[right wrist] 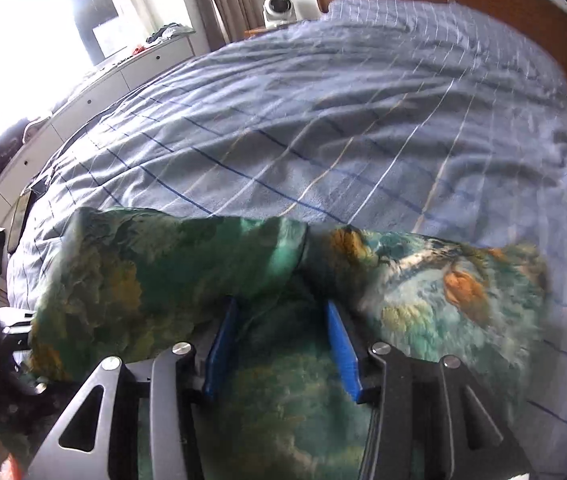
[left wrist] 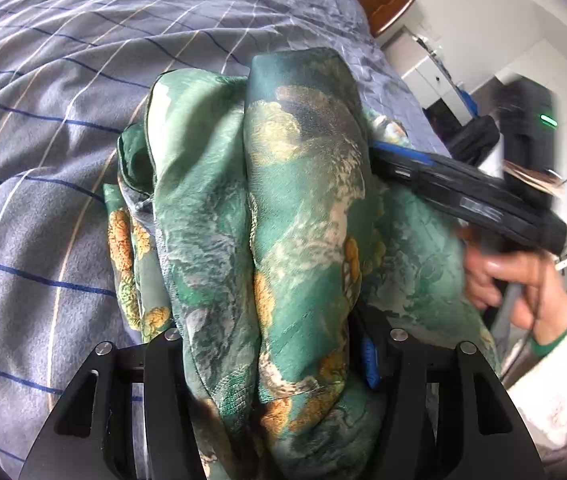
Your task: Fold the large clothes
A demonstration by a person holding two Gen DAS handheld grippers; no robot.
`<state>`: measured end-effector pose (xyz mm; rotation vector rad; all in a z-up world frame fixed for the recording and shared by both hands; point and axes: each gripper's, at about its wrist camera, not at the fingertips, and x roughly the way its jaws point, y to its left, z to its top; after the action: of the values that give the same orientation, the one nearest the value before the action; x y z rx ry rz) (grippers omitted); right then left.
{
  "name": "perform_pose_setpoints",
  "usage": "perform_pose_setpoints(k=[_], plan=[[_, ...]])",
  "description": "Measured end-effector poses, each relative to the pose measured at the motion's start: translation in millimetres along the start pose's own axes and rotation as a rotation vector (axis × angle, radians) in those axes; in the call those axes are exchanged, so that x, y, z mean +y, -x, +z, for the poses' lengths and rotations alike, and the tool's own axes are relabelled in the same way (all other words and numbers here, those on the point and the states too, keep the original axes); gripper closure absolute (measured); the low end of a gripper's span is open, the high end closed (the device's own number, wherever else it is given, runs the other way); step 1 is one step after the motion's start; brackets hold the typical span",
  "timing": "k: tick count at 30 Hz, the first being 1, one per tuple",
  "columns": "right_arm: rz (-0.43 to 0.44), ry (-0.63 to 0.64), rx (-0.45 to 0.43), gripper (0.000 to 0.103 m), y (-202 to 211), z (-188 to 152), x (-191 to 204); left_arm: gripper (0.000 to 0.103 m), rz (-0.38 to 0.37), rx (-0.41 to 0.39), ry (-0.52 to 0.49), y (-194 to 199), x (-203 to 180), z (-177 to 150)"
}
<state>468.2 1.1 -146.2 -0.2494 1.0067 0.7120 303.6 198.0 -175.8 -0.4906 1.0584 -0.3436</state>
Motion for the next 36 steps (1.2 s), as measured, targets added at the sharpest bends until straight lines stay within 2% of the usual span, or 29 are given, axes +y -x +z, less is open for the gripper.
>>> perform_pose_setpoints(k=[4,8,11,13,17,19,23,25,27,30,32,33,34,36], plan=[[0.038,0.043,-0.066,0.056,60,-33,13,0.044,-0.008,-0.001,0.006,-1,0,2],[0.022,0.090,-0.101,0.056,120,-100,25,0.044,-0.010,-0.006,0.006,0,-1,1],[0.014,0.076,-0.111,0.056,149,-146,33,0.044,-0.010,-0.004,0.007,0,-1,1],[-0.004,0.054,-0.118,0.056,153,-168,40,0.043,-0.010,-0.006,0.005,0,-1,0],[-0.034,-0.008,-0.071,0.056,118,-185,36,0.042,0.004,-0.018,-0.003,-3,-9,2],[-0.047,-0.006,-0.079,0.056,107,-189,36,0.042,0.013,-0.022,-0.004,-2,-11,1],[-0.081,0.020,-0.090,0.056,116,-189,42,0.040,0.008,-0.026,0.010,2,-13,0],[-0.105,0.038,-0.083,0.055,129,-179,47,0.034,0.014,-0.034,0.017,9,-17,1],[-0.118,0.074,-0.136,0.055,147,-163,56,0.026,0.016,-0.039,0.029,24,-26,2],[-0.080,0.151,-0.206,0.055,154,-133,78,0.021,0.023,-0.050,0.029,51,-37,3],[-0.022,0.207,-0.229,0.055,143,-115,97,0.017,-0.016,-0.106,0.045,80,-33,0],[0.013,0.244,-0.209,0.055,131,-109,107,0.007,-0.030,-0.139,0.064,91,-28,-2],[0.036,0.271,-0.167,0.055,117,-105,115,0.003,-0.045,-0.181,0.104,103,-16,-7],[0.037,0.300,-0.104,0.055,92,-105,126,0.002,-0.074,-0.216,0.192,112,13,-16]])
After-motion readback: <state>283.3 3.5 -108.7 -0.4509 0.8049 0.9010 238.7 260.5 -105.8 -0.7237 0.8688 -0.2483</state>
